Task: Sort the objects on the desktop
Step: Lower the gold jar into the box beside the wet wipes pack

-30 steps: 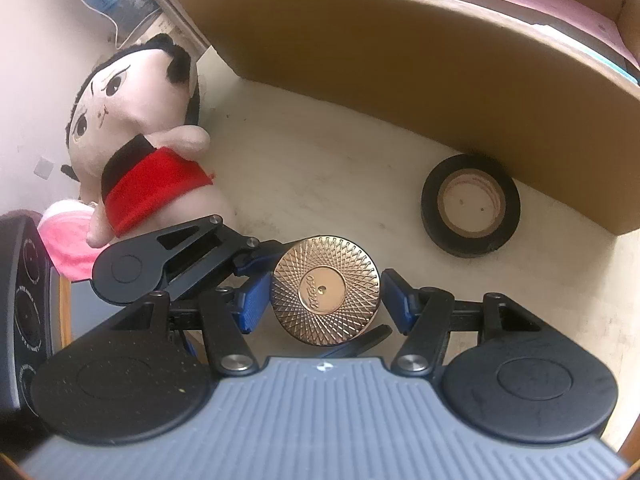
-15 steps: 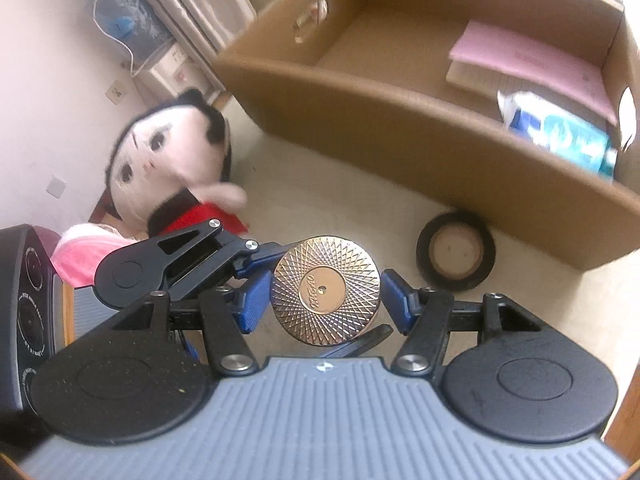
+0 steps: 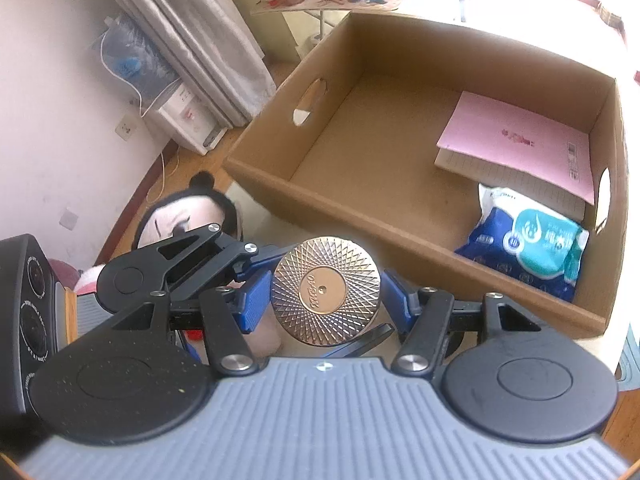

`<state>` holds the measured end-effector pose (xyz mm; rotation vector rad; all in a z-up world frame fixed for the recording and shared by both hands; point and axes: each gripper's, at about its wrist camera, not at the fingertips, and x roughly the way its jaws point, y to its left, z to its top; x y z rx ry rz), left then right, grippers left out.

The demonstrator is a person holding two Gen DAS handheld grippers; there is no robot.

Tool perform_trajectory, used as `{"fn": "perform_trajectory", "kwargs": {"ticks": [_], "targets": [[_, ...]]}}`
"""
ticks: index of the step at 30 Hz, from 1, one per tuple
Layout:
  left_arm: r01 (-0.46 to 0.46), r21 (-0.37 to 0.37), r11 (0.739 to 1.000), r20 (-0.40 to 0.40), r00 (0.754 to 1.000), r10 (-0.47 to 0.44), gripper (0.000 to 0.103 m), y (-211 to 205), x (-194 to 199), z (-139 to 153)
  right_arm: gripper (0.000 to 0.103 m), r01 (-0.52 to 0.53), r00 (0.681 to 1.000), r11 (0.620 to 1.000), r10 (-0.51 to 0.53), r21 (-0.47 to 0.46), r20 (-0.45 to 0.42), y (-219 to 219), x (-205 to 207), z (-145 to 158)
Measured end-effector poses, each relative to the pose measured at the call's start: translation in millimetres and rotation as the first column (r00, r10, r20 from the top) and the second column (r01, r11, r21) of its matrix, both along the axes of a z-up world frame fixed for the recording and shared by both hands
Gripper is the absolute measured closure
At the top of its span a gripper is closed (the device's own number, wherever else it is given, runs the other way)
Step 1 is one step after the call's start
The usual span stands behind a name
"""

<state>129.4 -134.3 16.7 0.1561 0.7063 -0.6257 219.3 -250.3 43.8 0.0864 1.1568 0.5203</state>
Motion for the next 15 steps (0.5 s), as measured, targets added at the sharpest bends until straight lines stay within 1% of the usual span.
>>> {"fn": "perform_trajectory", "kwargs": {"ticks": [5, 6, 7, 8, 9, 11, 12, 13, 14, 15], "targets": [[0.010, 0.011, 1.000, -0.017, 1.000, -0.010, 0.040, -5, 10, 6, 0.044, 0.023, 0.999, 0.999, -0.022, 0.029, -0.037, -7, 27, 2], [0.009, 0.013, 1.000, -0.021, 1.000, -0.009, 0.040, 2, 5, 8, 0.044, 0.027, 0.999, 0.999, -0.026, 0.033, -0.043, -8, 31, 2], [0.009, 0.017, 1.000, -0.026, 1.000, -0.009, 0.040, 4, 19, -3, 0.044, 0.030, 0.998, 0.999, -0.028, 0.035, -0.048, -9, 36, 2], [0.009, 0.021, 1.000, -0.030, 1.000, -0.009, 0.040, 3, 21, -4, 0.044, 0.030, 0.998, 0.999, -0.028, 0.037, -0.052, -10, 41, 1], [0.010, 0.026, 1.000, -0.033, 0.999, -0.009, 0.040, 1, 20, -3, 0.044, 0.031, 0.998, 0.999, -0.028, 0.038, -0.055, -11, 46, 0], [0.011, 0.037, 0.999, -0.039, 0.999, -0.010, 0.040, -3, 23, 9, 0.044, 0.032, 0.998, 0.999, -0.030, 0.041, -0.062, -13, 54, -2], [0.011, 0.041, 0.999, -0.042, 0.999, -0.009, 0.040, -4, 25, 6, 0.044, 0.033, 0.997, 0.999, -0.030, 0.044, -0.065, -13, 59, -3], [0.012, 0.046, 0.999, -0.047, 0.999, -0.010, 0.040, -2, 37, -3, 0.044, 0.034, 0.997, 0.998, -0.031, 0.047, -0.070, -14, 63, -4], [0.011, 0.048, 0.999, -0.050, 0.999, -0.009, 0.040, -7, 33, 7, 0.044, 0.036, 0.997, 0.998, -0.032, 0.050, -0.076, -16, 68, -6], [0.012, 0.052, 0.999, -0.052, 0.999, -0.009, 0.040, -7, 33, 6, 0.044, 0.038, 0.996, 0.998, -0.034, 0.053, -0.081, -17, 72, -8]]}}
